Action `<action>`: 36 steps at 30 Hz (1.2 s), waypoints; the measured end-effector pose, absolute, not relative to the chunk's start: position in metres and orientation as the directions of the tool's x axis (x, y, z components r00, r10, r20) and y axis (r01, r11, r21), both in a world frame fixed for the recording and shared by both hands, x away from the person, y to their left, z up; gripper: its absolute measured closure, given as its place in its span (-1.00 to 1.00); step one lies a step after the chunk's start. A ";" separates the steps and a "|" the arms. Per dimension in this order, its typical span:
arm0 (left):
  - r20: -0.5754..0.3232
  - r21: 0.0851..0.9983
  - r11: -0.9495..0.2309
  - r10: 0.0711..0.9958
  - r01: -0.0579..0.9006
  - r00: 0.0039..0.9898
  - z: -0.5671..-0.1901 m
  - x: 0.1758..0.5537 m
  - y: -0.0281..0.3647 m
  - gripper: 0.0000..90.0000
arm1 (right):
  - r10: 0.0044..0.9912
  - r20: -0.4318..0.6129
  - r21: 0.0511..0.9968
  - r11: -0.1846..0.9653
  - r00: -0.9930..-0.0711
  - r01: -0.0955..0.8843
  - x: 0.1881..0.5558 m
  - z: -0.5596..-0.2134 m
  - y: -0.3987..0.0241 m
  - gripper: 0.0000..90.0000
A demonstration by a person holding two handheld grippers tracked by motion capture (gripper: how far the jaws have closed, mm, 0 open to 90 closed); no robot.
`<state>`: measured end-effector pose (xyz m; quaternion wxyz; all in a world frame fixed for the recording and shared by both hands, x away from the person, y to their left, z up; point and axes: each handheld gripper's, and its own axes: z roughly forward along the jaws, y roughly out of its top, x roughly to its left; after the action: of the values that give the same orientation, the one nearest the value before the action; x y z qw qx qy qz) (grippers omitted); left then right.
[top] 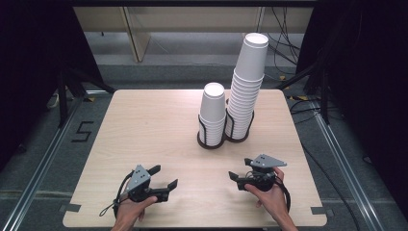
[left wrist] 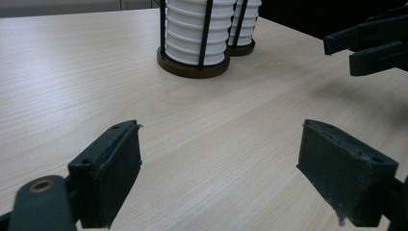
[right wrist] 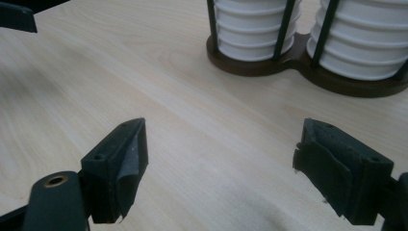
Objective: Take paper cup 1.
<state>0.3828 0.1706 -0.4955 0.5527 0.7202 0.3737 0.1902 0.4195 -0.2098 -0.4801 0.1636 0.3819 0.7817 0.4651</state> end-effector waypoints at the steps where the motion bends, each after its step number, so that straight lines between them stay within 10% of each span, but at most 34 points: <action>1: -0.139 0.938 -0.110 0.748 0.328 0.648 -0.496 0.383 0.171 -0.68 | 0.749 0.099 0.852 0.276 -0.655 0.445 0.419 -0.480 -0.210 -0.58; 36: -0.114 0.931 -0.144 0.757 0.335 0.643 -0.498 0.387 0.167 -0.68 | 0.784 0.024 0.939 0.195 -0.621 0.283 0.489 -0.377 -0.155 -0.64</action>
<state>0.3870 0.1667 -0.4976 0.5368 0.7302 0.3740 0.1967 0.4889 -0.1547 -0.3769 0.2408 0.3628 0.7346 0.5203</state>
